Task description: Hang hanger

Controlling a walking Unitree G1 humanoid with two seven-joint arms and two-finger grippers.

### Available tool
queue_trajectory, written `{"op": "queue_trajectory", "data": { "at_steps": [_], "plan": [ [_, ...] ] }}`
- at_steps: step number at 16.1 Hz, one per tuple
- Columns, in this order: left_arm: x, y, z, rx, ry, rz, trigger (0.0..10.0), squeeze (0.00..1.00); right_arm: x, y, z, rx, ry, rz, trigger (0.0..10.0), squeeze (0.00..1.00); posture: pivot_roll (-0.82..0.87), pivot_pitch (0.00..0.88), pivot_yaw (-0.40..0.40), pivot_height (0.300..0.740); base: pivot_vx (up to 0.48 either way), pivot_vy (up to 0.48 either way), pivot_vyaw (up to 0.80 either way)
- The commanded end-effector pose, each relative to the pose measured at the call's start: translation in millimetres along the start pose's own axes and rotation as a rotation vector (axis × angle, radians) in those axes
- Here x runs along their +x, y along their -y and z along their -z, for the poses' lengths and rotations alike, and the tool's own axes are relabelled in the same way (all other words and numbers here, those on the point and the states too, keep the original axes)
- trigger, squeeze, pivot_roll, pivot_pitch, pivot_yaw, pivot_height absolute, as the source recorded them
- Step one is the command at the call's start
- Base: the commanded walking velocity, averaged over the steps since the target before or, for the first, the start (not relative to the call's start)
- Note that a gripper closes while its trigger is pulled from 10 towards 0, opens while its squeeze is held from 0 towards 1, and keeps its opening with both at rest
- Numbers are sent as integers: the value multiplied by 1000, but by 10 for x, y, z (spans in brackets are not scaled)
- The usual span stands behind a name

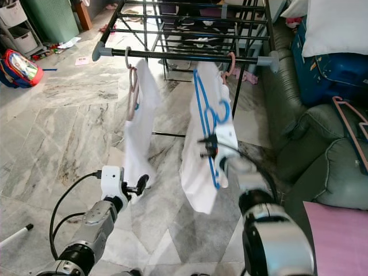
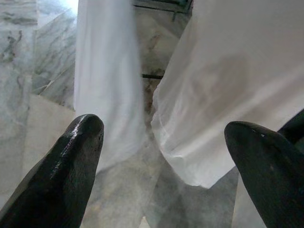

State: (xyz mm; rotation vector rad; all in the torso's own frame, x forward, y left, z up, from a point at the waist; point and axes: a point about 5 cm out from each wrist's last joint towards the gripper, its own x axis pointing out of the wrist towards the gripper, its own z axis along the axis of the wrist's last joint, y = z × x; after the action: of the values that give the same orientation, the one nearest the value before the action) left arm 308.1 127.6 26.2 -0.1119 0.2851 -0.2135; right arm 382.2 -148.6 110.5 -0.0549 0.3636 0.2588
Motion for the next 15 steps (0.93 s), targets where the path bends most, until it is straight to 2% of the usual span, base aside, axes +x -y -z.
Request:
{"op": "queue_trajectory", "data": {
  "at_steps": [1, 4, 5, 11, 15],
  "plan": [
    [-6, -38, -36, -1, 19, -4, 10000, 0, 8, -30, 24, -6, -8, -4, 10000, 0, 97, 149, 4, 740, 0, 0, 0],
    [-40, -111, -43, 8, 35, -18, 10000, 0, 15, -206, 242, 4, -48, -45, 10000, 0, 109, 149, 0, 740, 0, 266, 0],
    [-44, -113, -41, 10, 36, -18, 10000, 0, 10, -221, 281, 7, -54, -47, 10000, 0, 108, 150, 1, 740, 0, 285, 0],
    [-30, -71, -48, 29, 32, 11, 10000, 0, -23, -151, 358, 12, -47, 3, 10000, 0, 94, 149, 10, 740, 0, 284, 0],
    [-32, -57, -36, 36, 29, 21, 10000, 0, -44, -72, 357, -12, -19, 99, 10000, 0, 94, 145, 9, 740, 268, 263, 0]
  ]
}}
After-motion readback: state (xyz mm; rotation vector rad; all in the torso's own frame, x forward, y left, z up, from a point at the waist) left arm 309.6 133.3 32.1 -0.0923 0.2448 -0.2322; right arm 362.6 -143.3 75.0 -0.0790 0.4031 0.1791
